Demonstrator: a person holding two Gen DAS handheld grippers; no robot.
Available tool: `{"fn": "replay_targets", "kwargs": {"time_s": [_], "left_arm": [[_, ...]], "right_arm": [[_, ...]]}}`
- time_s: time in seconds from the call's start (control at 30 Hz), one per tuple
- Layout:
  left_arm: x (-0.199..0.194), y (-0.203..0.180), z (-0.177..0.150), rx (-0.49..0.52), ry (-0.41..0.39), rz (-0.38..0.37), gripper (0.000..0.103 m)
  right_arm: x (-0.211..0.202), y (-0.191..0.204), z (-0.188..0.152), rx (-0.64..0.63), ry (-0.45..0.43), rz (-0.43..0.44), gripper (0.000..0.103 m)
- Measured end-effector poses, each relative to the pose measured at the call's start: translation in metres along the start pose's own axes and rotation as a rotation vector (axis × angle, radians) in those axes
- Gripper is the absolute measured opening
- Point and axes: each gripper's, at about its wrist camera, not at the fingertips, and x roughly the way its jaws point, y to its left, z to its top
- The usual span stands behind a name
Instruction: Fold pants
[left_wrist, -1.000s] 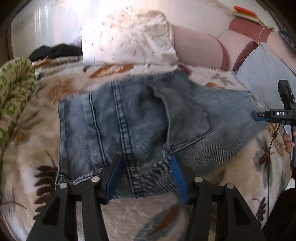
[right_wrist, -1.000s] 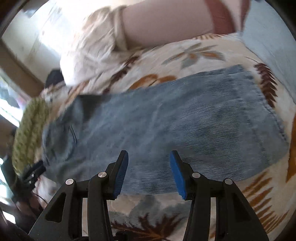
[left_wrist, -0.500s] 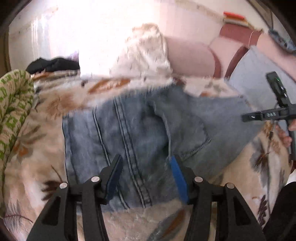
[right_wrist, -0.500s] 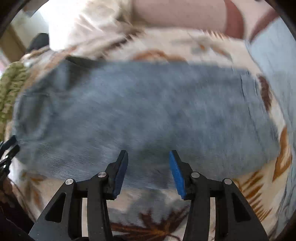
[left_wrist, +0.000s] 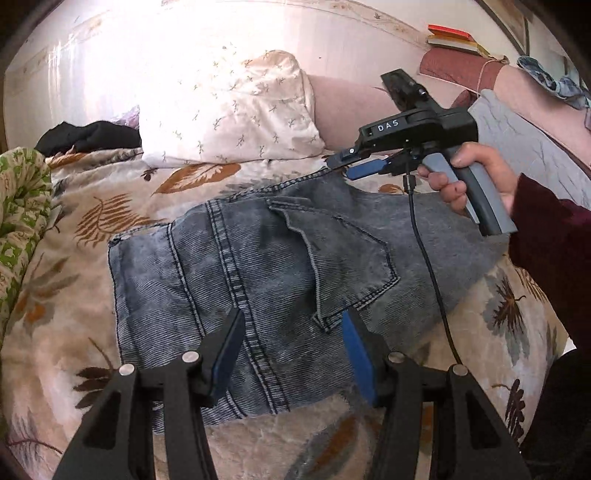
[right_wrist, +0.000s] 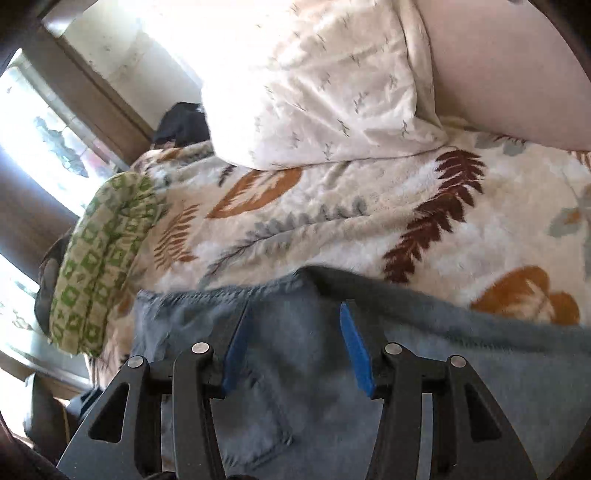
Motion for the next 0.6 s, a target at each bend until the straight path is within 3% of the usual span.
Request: {"fn": "replay_targets", "kwargs": {"time_s": [0.23, 0.27, 0.3, 0.33, 0.37, 0.6], "left_arm": [[0.008, 0.011, -0.001, -0.067, 0.040, -0.014, 0.057], [0.008, 0.011, -0.001, -0.065, 0.041, -0.010, 0.057], [0.009, 0.011, -0.001, -0.065, 0.044, -0.009, 0.057], [0.010, 0.011, -0.002, -0.064, 0.048, -0.010, 0.057], [0.011, 0.011, -0.002, -0.064, 0.054, -0.009, 0.057], [0.016, 0.017, -0.003, -0.089, 0.066, 0.015, 0.057]], "right_arm": [[0.022, 0.000, 0.009, -0.049, 0.096, 0.050, 0.046], [0.025, 0.001, 0.009, -0.065, 0.114, 0.041, 0.044], [0.027, 0.002, 0.009, -0.078, 0.126, 0.033, 0.034], [0.029, 0.005, 0.009, -0.098, 0.137, 0.020, 0.021], [0.031, 0.007, 0.010, -0.114, 0.143, 0.007, 0.015], [0.046, 0.029, 0.018, -0.186, 0.135, -0.191, 0.008]]}}
